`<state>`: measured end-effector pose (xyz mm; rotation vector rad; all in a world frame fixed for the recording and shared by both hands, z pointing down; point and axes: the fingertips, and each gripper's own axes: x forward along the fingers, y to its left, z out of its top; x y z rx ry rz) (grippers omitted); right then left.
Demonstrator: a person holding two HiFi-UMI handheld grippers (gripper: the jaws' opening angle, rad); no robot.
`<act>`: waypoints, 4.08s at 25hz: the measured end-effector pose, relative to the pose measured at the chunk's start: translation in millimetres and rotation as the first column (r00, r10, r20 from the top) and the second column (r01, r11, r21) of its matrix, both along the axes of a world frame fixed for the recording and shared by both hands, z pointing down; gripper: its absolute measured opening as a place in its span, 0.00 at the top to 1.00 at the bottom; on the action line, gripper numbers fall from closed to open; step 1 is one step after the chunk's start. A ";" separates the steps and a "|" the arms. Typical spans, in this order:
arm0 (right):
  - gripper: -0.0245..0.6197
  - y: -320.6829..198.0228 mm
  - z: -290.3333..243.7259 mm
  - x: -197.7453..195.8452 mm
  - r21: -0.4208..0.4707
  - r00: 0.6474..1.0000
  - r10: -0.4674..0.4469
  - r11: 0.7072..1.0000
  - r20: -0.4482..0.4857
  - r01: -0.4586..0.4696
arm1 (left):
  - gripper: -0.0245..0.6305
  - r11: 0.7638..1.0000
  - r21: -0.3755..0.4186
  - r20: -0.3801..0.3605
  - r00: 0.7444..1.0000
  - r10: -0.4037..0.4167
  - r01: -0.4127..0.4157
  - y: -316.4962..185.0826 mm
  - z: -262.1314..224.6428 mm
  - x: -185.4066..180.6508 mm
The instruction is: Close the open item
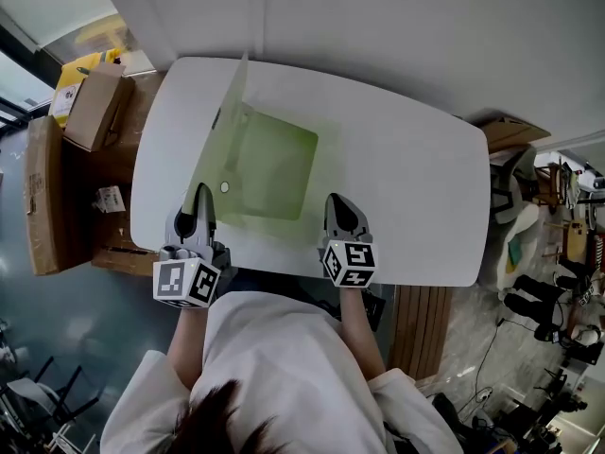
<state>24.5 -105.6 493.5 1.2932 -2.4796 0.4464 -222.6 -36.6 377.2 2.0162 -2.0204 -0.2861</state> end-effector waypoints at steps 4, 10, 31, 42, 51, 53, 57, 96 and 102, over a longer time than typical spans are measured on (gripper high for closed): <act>0.95 -1.4 32.9 -4.9 -0.072 1.000 0.016 0.997 -0.025 -0.017 | 0.94 1.000 -0.015 -0.001 1.000 -0.021 0.021 -7.4 2.0 -8.9; 0.95 -2.9 60.7 -20.1 -0.105 0.997 -0.023 0.994 -0.067 0.016 | 0.94 0.999 -0.026 0.004 0.999 -0.032 0.032 -9.4 3.7 -14.4; 0.95 -43.1 63.2 -56.6 -0.091 0.990 -0.110 0.991 -0.085 0.102 | 0.95 0.999 -0.034 0.061 0.998 -0.018 0.020 -11.3 11.4 -41.7; 0.95 -42.9 60.9 -56.0 -0.101 0.989 -0.084 0.992 -0.119 0.072 | 0.95 0.999 -0.034 0.076 0.997 0.032 -0.030 -13.3 9.3 -33.9; 0.95 -38.7 44.9 -56.8 -0.077 0.998 -0.048 0.996 -0.050 0.044 | 0.95 0.998 -0.042 0.093 0.994 0.052 -0.049 -15.1 10.4 -32.1; 0.95 -36.6 35.8 -51.8 -0.067 0.998 -0.042 0.997 -0.037 0.040 | 0.95 0.998 -0.051 0.095 0.994 0.050 -0.045 -12.7 8.7 -27.3; 0.95 -33.8 22.3 -46.3 -0.040 1.000 -0.029 0.999 -0.013 0.028 | 0.95 0.997 -0.055 0.110 0.992 0.061 -0.056 -12.8 7.6 -21.3; 0.96 -8.2 -14.2 0.7 0.020 0.994 0.063 0.998 0.089 -0.065 | 0.95 0.974 -0.112 0.357 0.907 0.222 -0.195 -23.2 26.9 41.0; 0.96 -7.3 -12.2 4.7 0.014 0.994 0.069 0.997 0.088 -0.070 | 0.95 0.970 -0.125 0.378 0.894 0.242 -0.210 -23.8 30.7 49.5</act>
